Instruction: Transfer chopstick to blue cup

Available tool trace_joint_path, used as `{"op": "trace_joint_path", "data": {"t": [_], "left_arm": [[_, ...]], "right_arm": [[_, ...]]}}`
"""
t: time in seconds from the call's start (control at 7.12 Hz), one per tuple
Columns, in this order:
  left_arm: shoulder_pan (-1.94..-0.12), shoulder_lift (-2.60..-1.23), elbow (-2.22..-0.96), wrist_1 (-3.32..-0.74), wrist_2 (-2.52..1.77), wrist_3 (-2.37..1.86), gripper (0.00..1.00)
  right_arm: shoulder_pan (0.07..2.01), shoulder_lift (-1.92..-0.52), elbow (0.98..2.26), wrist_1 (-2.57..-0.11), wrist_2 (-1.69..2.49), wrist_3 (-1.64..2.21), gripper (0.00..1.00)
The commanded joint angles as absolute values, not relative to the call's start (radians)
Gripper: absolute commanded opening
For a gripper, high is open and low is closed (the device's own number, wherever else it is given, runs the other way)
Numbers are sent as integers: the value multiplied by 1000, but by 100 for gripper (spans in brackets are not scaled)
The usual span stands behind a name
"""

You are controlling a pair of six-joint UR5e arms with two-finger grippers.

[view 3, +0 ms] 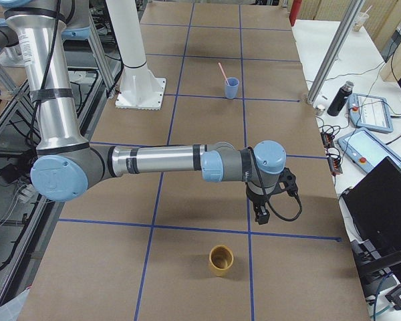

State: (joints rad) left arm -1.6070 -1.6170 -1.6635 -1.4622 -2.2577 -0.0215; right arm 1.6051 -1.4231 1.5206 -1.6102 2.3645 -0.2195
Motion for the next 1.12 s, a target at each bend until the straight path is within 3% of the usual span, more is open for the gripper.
{"op": "trace_joint_path", "data": {"t": [0.0,0.98], "left_arm": [[-1609,-1589,-1657,-1503,-2255,-18,98],[-1609,-1583,-1641,-1511,-2263,-29,98]], "right_arm": [[1640,-1471,1569,-1667,2367,-252,100],[1622,-1503,1559,-1666,2365,-233,100]]}}
